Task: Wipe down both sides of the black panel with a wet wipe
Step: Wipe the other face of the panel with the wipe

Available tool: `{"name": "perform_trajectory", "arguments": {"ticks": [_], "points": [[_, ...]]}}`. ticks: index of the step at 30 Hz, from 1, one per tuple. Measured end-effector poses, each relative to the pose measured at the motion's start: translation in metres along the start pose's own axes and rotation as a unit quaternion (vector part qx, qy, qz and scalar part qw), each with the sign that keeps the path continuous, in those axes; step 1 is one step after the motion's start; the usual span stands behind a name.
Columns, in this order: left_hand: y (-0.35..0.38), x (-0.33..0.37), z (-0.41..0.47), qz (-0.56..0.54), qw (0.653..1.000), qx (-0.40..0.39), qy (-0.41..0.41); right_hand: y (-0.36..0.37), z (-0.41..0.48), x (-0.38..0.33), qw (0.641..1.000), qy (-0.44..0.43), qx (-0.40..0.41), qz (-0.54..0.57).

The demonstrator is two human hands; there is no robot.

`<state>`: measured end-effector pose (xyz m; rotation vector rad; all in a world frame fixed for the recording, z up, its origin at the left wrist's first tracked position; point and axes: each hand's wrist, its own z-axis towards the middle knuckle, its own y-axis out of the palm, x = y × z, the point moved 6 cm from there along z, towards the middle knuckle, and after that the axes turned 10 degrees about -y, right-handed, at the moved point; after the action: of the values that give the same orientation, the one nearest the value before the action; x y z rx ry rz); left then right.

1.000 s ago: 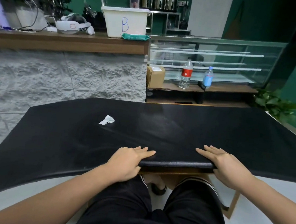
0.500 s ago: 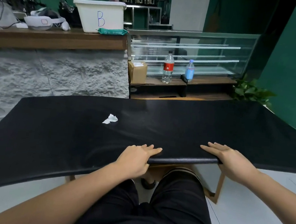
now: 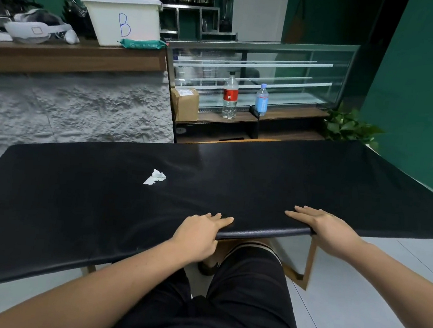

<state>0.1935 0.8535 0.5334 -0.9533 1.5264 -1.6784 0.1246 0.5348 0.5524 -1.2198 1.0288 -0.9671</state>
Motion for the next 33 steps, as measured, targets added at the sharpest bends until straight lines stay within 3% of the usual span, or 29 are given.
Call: {"name": "perform_trajectory", "arguments": {"ticks": [33], "points": [[0.027,0.019,0.031,0.03,1.0,0.0,-0.002,0.0,0.01,0.025,0.998,0.037,-0.037,-0.023]]}}
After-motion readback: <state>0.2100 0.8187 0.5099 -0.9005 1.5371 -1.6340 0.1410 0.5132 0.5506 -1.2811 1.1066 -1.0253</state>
